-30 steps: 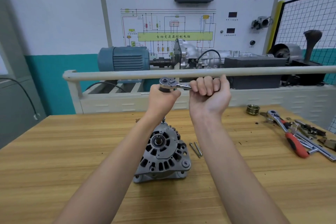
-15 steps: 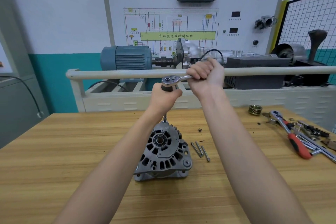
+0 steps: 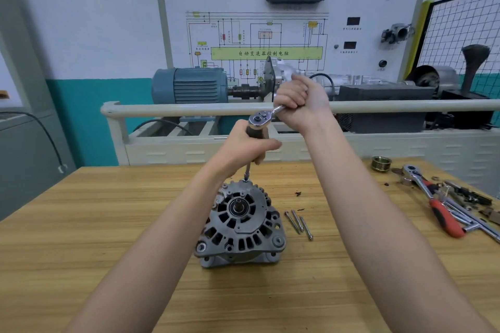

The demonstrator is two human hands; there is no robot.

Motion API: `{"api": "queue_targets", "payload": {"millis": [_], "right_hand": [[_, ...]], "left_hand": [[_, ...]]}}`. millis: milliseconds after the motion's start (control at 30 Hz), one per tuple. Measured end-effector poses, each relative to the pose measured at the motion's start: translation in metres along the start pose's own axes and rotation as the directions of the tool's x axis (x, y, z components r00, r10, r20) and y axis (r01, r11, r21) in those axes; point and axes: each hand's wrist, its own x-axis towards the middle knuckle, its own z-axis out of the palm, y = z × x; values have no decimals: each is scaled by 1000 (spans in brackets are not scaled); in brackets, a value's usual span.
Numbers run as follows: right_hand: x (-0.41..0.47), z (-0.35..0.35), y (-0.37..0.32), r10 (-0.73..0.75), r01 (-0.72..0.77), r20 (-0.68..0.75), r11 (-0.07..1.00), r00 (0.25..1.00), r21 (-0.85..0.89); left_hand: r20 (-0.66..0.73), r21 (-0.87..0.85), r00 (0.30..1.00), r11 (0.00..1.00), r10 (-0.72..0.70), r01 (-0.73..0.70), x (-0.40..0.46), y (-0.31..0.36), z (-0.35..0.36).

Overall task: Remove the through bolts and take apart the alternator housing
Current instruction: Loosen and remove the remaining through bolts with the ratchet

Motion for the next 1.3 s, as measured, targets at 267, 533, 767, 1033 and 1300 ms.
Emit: {"api": "queue_targets", "payload": {"millis": [267,533,767,1033,1300], "right_hand": [[-25,-11,22,-312,317,-64,943,948,106],[-41,-11,34,-464,466,-61,884,884,37],[5,3,6,13,-12,18,999,1000,-31],[-36,-10,41,-428,429,-29,903,903,34],[-34,-7,37,-408,408,-21,912,913,41]], "left_hand": [[-237,-143,971,990,-35,1,4,-6,12],[-208,-108,977,994,-38,16,1,-5,9],[54,-92,998,995,-20,25,0,-4,-7],[-293,-79,955,996,-56,34,2,-8,7],[-210,3,977,999,-41,42,-2,-5,2]]}}
